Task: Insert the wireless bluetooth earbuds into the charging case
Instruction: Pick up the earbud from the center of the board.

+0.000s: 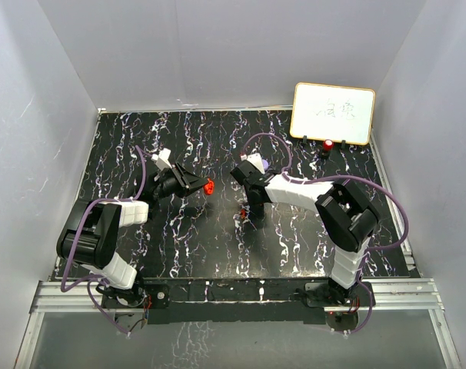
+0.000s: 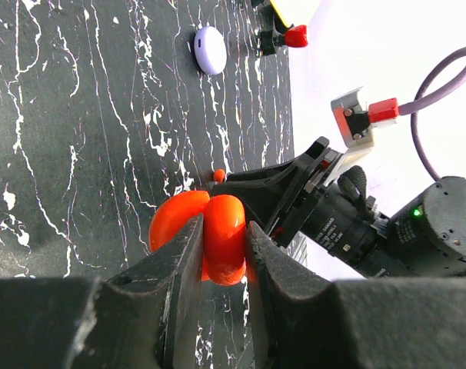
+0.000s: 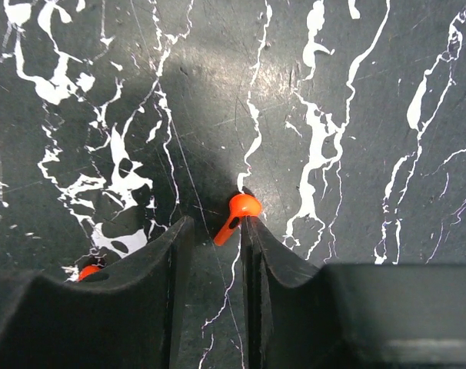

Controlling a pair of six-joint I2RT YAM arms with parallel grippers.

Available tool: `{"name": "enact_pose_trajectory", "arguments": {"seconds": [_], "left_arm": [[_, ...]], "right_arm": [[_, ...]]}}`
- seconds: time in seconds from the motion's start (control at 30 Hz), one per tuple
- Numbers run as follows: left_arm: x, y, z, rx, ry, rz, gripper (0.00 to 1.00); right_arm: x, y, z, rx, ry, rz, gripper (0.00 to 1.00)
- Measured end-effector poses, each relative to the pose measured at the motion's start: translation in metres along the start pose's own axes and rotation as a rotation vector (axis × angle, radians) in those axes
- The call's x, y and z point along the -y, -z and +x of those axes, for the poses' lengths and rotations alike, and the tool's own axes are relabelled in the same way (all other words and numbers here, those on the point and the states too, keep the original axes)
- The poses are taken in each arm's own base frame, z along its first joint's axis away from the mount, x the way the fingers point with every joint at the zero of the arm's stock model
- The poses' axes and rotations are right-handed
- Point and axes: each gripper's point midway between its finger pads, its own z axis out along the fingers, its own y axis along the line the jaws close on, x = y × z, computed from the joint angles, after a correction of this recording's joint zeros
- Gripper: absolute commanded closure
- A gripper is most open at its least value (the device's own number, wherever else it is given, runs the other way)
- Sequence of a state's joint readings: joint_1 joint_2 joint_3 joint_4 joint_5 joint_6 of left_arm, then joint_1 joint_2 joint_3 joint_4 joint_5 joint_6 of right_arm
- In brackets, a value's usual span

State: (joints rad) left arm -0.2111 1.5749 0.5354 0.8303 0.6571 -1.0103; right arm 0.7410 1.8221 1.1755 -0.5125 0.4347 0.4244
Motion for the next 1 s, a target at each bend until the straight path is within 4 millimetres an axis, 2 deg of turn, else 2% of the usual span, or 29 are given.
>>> {"name": "enact_pose_trajectory", "arguments": {"seconds": [0.1, 0.6, 1.0], "left_arm": [[0.0, 0.0, 0.0, 0.0, 0.0, 0.0, 1.0], [0.0, 0.0, 0.0, 0.0, 0.0, -0.001, 1.0], [0.0, 0.0, 0.0, 0.001, -0.001, 0.002, 1.0]], "right_arm": [[0.002, -0.003, 0.007, -0.017, 0.006, 0.008, 0.72], [0.011, -0.007, 0.013, -0.034, -0.001, 0.029, 0.76], [0.016, -0.009, 0.012, -0.033, -0.011, 0.04, 0.78]]}}
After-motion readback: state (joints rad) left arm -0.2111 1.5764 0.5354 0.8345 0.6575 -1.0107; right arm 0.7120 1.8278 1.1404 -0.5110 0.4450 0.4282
